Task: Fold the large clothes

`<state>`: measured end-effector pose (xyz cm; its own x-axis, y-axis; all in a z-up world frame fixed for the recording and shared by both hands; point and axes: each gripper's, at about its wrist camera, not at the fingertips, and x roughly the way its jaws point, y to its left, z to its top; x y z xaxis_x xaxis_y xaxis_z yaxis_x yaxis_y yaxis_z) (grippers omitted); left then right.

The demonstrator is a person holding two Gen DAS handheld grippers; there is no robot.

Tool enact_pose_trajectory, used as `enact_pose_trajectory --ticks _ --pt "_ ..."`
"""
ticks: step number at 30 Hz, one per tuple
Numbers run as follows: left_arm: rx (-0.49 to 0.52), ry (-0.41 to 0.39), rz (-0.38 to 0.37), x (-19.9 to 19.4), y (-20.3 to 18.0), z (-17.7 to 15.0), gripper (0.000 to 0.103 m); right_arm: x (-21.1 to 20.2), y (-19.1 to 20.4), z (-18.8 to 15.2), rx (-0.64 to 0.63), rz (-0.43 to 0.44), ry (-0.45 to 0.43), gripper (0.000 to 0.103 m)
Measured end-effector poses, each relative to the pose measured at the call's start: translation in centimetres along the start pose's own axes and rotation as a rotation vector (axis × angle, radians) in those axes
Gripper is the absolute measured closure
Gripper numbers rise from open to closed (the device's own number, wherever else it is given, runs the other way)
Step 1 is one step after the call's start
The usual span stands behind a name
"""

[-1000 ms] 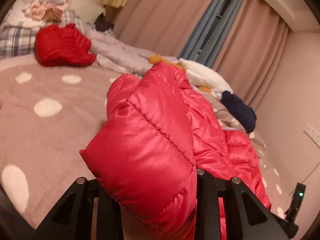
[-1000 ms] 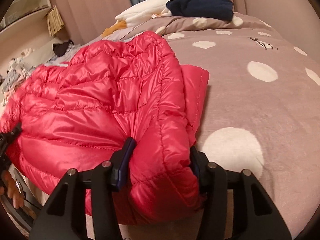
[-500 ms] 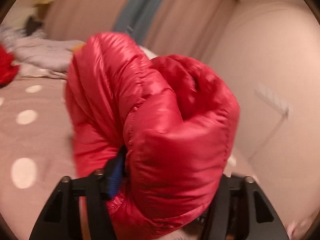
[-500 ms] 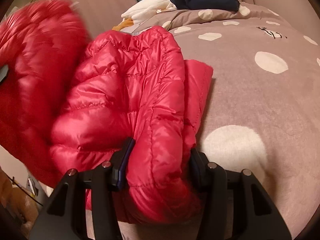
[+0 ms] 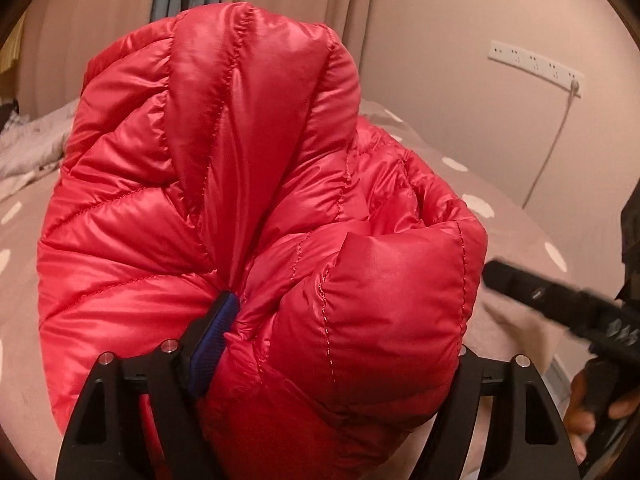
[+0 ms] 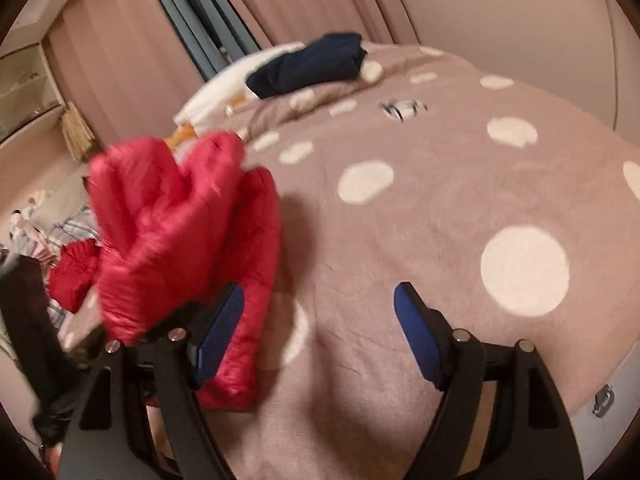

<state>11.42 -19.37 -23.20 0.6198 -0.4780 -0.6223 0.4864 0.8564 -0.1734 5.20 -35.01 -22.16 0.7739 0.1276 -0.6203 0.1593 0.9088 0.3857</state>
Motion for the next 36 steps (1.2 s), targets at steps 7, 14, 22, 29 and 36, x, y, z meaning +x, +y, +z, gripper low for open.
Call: enact_pose_trajectory --ticks 7,14,22,29,36 --pt "-0.025 -0.001 -0.039 -1.2 2.5 0.2 0.027 0.9 2.9 2.3 -0.060 0.075 -0.046 0.025" --pt "-0.039 -0.006 -0.079 -2.2 3.8 -0.2 0.027 5.2 4.7 3.1 -0.108 0.123 0.044 0.048" --pt "-0.170 -0.025 -0.121 -7.4 6.2 -1.4 0.027 7.8 2.9 1.3 -0.109 0.122 0.108 0.057" --pt "-0.334 -0.300 0.072 -14.2 10.5 0.0 0.027 8.8 1.1 -0.5 -0.059 0.111 0.154 0.057" --pt "-0.395 -0.231 0.472 -10.8 15.6 -0.1 0.027 8.4 1.0 -1.4 -0.031 0.082 0.126 0.058"
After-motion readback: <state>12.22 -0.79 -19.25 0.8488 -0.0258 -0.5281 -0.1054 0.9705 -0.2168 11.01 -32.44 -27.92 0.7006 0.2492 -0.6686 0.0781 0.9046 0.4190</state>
